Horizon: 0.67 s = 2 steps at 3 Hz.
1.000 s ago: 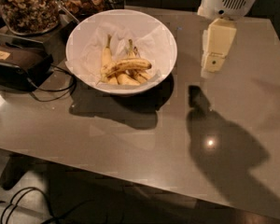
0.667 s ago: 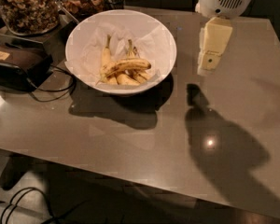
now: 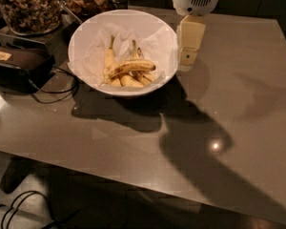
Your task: Pick banana from white bowl
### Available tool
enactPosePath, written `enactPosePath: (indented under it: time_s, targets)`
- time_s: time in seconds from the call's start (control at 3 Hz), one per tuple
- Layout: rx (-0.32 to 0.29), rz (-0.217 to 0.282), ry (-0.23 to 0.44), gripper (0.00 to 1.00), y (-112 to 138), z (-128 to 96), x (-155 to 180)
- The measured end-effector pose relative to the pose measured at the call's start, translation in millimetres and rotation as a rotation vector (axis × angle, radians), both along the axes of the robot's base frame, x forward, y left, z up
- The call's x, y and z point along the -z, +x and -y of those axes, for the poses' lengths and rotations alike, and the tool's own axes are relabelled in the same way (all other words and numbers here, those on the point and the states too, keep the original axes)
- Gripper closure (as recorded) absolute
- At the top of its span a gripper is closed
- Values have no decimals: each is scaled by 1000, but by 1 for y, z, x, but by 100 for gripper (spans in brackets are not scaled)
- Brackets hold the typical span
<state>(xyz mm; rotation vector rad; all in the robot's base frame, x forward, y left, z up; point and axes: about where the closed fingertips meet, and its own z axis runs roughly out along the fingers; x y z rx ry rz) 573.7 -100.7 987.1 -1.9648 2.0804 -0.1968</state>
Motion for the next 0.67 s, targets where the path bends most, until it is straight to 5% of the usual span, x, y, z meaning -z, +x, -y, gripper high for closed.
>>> enactPosePath:
  time_s: [0.67]
  targets:
    - [-114, -2, -58, 0, 18, -47, 5]
